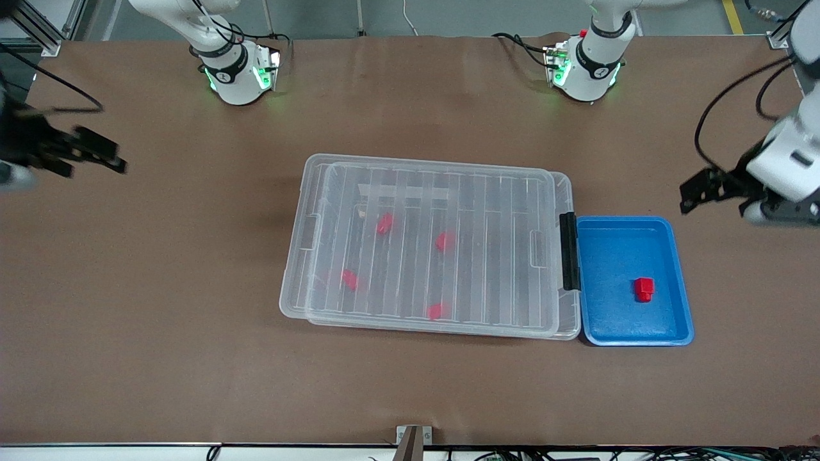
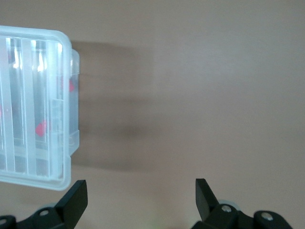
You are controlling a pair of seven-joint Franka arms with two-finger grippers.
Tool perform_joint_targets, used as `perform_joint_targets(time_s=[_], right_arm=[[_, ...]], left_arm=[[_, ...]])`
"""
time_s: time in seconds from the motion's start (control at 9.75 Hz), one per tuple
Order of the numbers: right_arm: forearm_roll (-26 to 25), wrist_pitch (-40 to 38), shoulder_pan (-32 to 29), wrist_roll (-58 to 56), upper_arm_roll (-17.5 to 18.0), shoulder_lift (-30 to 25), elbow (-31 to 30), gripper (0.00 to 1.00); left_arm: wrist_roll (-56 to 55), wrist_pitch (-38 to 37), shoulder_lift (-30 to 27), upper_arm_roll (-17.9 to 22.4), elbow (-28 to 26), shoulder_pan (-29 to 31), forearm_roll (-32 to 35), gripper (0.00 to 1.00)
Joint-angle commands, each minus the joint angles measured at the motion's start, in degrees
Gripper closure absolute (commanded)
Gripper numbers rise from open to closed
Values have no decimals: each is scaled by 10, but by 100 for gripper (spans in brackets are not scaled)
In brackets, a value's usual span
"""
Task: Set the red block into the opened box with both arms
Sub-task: 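Reach the left gripper to the red block while the right gripper reaches the lid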
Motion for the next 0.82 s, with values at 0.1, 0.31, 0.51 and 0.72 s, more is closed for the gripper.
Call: perform_joint_targets(time_s=[0.1,0.31,0.51,0.72], right_arm=[[6,90,46,95,51,103,6,0],[0,157,72,95,52,137,-18,0],[-1,239,76,93,52,138,-83,0],[-3,285,88,90,52,143,-112,0]], left_arm=[[47,118,121,1,-23,40,18,0],[52,184,190,0,-27,53,40,0],[57,237,231,0,-54,57,40,1],[74,336,244,0,-115,67,40,3]])
